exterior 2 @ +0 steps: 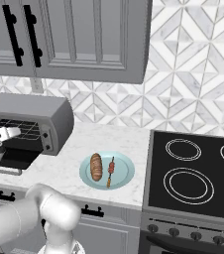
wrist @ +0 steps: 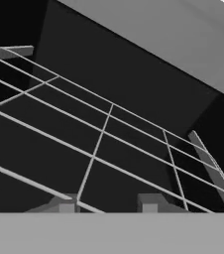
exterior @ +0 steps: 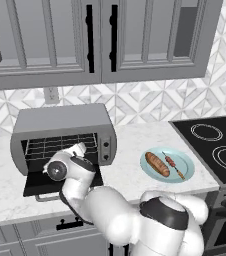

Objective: Pick up the kebab skewer and baguette bread, and place them inside the toaster oven. Close the toaster oven door and start by setting the timer.

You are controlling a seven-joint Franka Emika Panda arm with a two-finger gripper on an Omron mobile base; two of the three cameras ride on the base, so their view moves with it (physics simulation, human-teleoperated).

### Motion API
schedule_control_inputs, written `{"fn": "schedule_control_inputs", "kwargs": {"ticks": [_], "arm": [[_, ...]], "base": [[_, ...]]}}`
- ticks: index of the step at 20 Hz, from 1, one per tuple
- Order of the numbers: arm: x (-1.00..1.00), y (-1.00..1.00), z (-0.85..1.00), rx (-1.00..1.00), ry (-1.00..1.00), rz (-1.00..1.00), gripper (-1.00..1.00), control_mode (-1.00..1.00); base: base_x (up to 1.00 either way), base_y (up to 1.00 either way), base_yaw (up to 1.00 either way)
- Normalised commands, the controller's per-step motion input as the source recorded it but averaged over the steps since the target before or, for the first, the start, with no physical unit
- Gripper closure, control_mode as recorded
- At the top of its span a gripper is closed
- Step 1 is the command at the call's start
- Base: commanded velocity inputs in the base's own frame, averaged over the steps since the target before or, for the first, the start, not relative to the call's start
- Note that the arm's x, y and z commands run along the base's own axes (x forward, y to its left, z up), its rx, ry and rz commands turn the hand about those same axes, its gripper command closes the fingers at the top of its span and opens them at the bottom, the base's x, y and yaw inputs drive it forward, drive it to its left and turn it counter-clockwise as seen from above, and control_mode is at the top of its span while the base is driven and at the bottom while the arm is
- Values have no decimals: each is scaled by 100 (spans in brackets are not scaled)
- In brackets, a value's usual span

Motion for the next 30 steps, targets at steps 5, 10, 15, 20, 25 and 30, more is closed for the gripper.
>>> {"fn": "schedule_control_inputs", "kwargs": {"ticks": [5, 10, 15, 20, 25, 30], "arm": [[-79, -19, 2, 0, 6, 0, 100, -100], [-62, -31, 1, 0, 9, 0, 100, -100], [-53, -37, 38, 0, 14, 0, 100, -100], [-48, -39, 87, 8, 19, 0, 100, -100], [-25, -96, 70, 22, 32, -1, 100, -100], [-12, -100, 54, 9, 39, -5, 100, -100]], "base": [[0, 0, 0], [0, 0, 0], [0, 0, 0], [0, 0, 0], [0, 0, 0], [0, 0, 0]]}}
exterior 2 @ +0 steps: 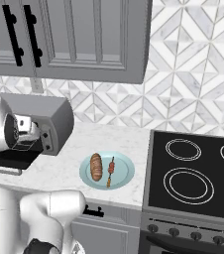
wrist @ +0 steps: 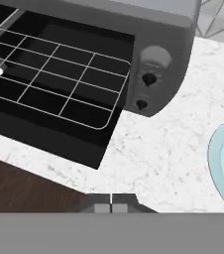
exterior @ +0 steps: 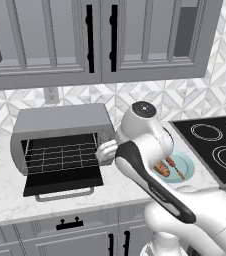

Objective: Pick up the kebab skewer and baguette bread, and place them inside the toaster oven. Close the toaster oven door and start by setting the timer.

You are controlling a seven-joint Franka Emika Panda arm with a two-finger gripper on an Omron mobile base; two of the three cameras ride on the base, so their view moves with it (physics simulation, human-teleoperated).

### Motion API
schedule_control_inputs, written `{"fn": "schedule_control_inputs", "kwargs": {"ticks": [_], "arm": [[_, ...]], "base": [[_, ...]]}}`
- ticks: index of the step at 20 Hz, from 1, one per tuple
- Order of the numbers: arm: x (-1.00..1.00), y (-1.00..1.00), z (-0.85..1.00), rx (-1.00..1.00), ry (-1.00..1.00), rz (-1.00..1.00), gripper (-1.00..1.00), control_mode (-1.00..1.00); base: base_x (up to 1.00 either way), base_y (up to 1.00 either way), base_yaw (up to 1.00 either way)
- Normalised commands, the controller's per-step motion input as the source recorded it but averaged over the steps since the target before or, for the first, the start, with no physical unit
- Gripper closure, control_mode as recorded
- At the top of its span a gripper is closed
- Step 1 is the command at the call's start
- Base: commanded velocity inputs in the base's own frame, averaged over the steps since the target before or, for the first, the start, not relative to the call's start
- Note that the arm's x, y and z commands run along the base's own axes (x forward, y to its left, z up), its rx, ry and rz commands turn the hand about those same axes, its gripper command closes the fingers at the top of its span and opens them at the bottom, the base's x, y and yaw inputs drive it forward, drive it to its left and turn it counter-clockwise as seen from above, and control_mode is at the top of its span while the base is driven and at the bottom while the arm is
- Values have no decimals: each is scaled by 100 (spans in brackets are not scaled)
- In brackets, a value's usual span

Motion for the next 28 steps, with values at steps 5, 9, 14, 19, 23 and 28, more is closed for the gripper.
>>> {"fn": "schedule_control_inputs", "kwargs": {"ticks": [5, 9, 14, 19, 23, 28], "arm": [[-9, -100, -6, 0, 26, -13, 100, -100], [0, -100, -32, -15, 19, -13, -100, -100], [8, -100, -60, -7, 4, -10, -100, -100], [63, -99, -72, -1, 1, -2, -100, -100], [98, -36, -53, 0, 0, 0, -100, -100], [98, -2, -22, 0, 3, 0, -100, -100]], "base": [[0, 0, 0], [0, 0, 0], [0, 0, 0], [0, 0, 0], [0, 0, 0], [0, 0, 0]]}}
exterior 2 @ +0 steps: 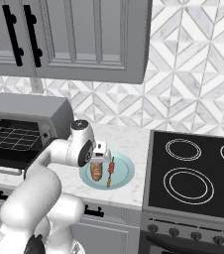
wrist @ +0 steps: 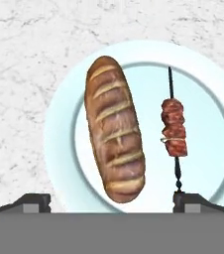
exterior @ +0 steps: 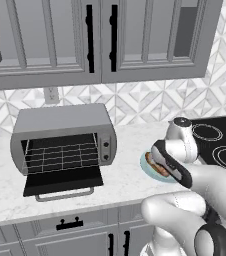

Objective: Pick up the kebab skewer and baguette bread, and place them inside the toaster oven. Close the toaster oven door and start by setting the timer.

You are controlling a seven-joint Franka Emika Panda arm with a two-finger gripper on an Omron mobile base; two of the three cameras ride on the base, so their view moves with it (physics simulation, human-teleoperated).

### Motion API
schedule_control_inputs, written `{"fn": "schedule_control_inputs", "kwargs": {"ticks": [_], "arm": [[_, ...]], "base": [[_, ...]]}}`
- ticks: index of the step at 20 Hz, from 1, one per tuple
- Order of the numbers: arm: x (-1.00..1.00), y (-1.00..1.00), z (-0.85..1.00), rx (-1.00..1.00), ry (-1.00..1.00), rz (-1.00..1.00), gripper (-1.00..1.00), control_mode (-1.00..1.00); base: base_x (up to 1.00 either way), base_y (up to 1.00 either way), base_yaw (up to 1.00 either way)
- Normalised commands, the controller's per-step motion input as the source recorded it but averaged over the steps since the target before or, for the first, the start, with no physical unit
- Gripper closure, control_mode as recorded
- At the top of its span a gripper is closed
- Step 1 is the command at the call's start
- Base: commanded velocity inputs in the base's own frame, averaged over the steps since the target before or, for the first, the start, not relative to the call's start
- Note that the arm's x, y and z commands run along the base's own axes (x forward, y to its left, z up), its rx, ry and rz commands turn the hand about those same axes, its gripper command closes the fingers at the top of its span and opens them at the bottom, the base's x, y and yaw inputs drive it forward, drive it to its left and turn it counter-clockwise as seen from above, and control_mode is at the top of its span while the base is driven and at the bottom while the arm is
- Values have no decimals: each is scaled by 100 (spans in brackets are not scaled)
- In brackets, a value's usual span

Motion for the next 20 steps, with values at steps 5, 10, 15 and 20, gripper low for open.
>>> {"fn": "schedule_control_inputs", "kwargs": {"ticks": [5, 10, 15, 20], "arm": [[48, -16, -22, 0, 12, 0, -100, -100], [11, -6, -25, 0, 12, 0, -100, -100], [-1, 0, -29, 0, 5, 0, -100, -100], [-4, 0, -34, 0, 2, 0, -100, -100]], "base": [[0, 0, 0], [0, 0, 0], [0, 0, 0], [0, 0, 0]]}}
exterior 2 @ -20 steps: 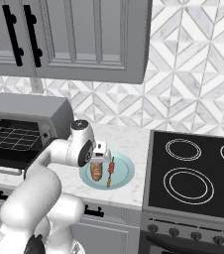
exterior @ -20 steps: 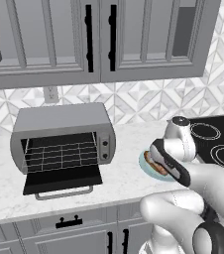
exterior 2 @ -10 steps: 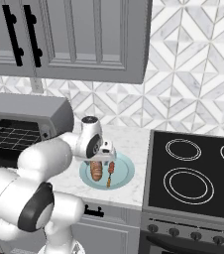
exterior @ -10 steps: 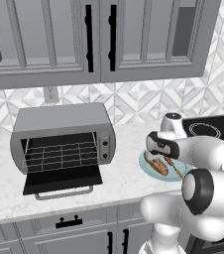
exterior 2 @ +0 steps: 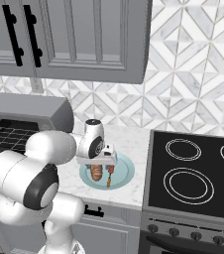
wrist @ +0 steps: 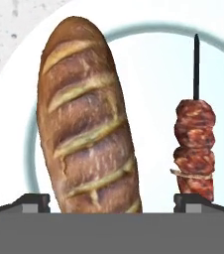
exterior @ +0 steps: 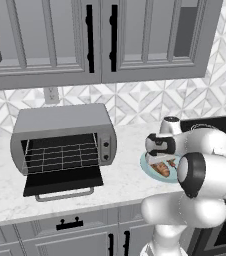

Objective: Pick up the kebab skewer and baguette bread, and place them inside the toaster oven. Close the toaster oven door and start by setting the timer.

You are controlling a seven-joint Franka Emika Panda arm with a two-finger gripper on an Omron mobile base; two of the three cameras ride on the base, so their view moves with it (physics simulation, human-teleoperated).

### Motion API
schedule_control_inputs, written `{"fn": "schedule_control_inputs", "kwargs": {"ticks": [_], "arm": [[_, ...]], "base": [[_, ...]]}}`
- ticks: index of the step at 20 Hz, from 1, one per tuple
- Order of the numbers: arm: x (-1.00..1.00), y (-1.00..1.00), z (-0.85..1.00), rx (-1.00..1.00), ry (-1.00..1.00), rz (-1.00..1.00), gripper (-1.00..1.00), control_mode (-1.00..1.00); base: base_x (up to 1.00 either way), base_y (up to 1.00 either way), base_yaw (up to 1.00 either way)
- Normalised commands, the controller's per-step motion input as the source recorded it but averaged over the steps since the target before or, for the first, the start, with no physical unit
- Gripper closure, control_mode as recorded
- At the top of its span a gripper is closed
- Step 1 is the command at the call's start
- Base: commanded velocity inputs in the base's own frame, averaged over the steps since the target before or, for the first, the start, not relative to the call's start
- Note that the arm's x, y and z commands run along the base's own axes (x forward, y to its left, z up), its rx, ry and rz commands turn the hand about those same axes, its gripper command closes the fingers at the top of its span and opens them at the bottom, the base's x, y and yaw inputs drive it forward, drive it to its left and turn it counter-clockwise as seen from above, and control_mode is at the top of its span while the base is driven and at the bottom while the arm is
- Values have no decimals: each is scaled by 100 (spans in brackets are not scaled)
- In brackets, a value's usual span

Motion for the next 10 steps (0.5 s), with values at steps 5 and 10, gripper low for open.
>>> {"fn": "schedule_control_inputs", "kwargs": {"ticks": [5, 10], "arm": [[-10, 0, -27, 0, 0, 0, -100, -100], [-7, 1, -18, 0, 0, -1, -100, -100]], "base": [[0, 0, 0], [0, 0, 0]]}}
